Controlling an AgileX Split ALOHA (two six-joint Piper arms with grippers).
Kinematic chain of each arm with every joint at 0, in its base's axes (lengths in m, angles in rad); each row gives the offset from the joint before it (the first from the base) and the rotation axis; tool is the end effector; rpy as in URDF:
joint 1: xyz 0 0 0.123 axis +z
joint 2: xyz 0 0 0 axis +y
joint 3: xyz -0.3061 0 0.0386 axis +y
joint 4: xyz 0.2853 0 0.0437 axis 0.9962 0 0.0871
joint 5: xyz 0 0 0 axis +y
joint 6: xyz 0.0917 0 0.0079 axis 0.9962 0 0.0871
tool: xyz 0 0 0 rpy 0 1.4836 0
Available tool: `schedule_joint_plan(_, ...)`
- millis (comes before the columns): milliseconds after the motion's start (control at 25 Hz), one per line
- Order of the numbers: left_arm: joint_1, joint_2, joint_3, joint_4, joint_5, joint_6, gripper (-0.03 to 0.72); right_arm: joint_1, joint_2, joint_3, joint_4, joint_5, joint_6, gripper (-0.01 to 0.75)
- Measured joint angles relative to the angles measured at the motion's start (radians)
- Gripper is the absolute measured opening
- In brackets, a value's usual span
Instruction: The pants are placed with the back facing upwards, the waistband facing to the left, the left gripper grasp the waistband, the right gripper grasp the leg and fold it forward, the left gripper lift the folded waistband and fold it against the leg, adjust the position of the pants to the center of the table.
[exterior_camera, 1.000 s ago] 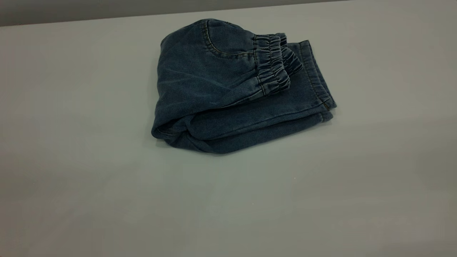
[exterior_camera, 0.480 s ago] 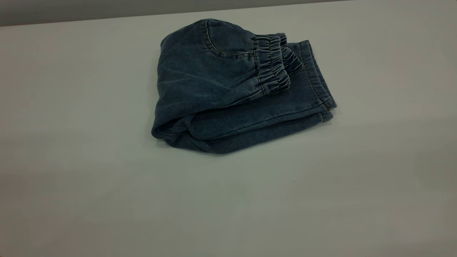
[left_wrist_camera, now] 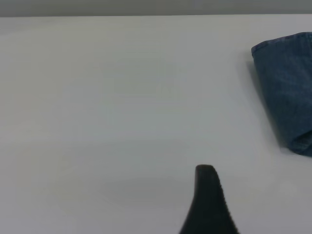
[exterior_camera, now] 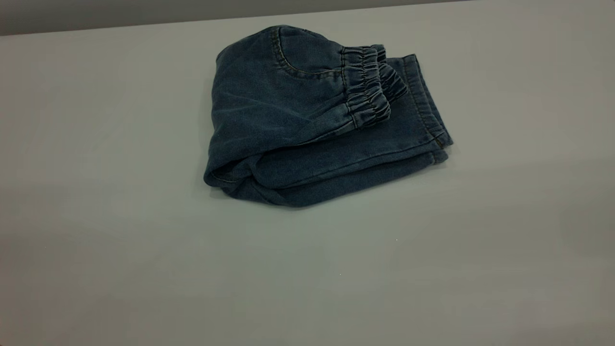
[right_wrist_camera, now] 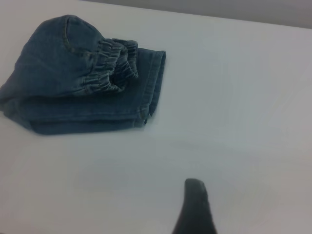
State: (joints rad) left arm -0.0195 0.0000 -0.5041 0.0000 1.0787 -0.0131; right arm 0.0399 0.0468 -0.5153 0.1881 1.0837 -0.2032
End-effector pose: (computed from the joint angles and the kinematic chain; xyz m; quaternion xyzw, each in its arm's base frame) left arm 0.0039 -0.0001 0.2945 0.0027 0.8568 -0.0084 0.5155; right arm 0.0089 0.0156 0.2984 -0.1079 0.8565 0.0531 0.5019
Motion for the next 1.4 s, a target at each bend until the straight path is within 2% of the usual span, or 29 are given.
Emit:
schedule_joint_plan(560,-0.001,0.000,0.001,0.000,0.000,0.000,0.456,0.000,-0.001,0.004,-0.004,-0.011,0.003,0.462)
schedule_joint_plan(960,-0.002,0.000,0.001,0.000,0.000,0.000,0.456,0.000,-0.048,0.008,-0.133,-0.020,0.170,0.462)
schedule_joint_plan(1400,-0.002,0.000,0.001,0.000,0.000,0.000,0.456,0.001,-0.047,0.008,-0.132,-0.020,0.169,0.462)
